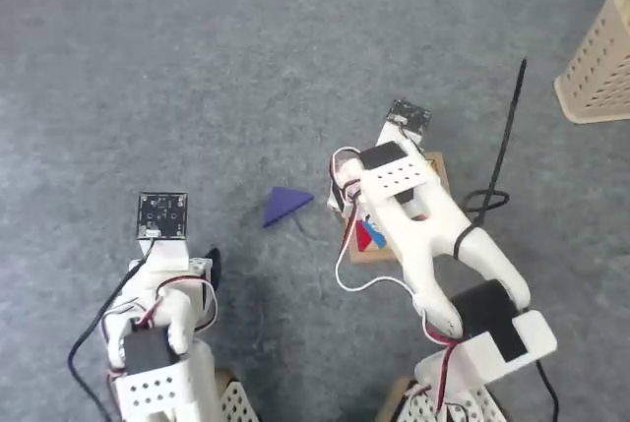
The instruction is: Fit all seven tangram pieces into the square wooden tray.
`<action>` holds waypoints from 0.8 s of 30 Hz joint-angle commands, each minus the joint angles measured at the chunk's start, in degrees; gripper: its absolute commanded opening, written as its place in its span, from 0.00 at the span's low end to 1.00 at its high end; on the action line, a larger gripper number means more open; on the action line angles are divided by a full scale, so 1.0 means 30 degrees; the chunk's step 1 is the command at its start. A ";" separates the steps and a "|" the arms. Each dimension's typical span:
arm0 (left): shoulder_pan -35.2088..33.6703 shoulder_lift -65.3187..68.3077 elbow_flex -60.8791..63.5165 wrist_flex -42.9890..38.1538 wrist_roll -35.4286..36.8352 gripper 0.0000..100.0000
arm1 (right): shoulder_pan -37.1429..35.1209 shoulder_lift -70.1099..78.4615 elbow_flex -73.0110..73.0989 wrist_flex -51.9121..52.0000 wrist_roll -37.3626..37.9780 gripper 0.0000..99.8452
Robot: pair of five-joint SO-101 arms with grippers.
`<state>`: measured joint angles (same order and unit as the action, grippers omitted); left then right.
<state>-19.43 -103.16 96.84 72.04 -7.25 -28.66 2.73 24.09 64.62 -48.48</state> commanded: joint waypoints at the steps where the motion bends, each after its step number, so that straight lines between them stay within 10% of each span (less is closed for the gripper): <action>1: -0.0088 -0.0322 -0.0073 0.0117 0.0147 0.23 | 0.0190 -0.0777 -0.1846 0.1451 0.1348 0.30; 9: -0.0088 -0.0322 -0.0073 0.0117 0.0147 0.23 | 0.1538 -0.5963 -0.1231 0.2212 1.0491 0.01; 15: -0.0088 -0.0322 -0.0073 0.0117 0.0147 0.23 | 0.2095 -0.8337 0.4718 -0.4088 2.0161 0.00; 24: -0.0088 -0.0322 -0.0073 0.0117 0.0147 0.23 | 0.1890 -0.7223 0.7619 -0.9099 2.0894 0.01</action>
<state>-19.43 -103.16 96.84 72.04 -7.25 -22.77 -18.73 47.30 39.47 13.23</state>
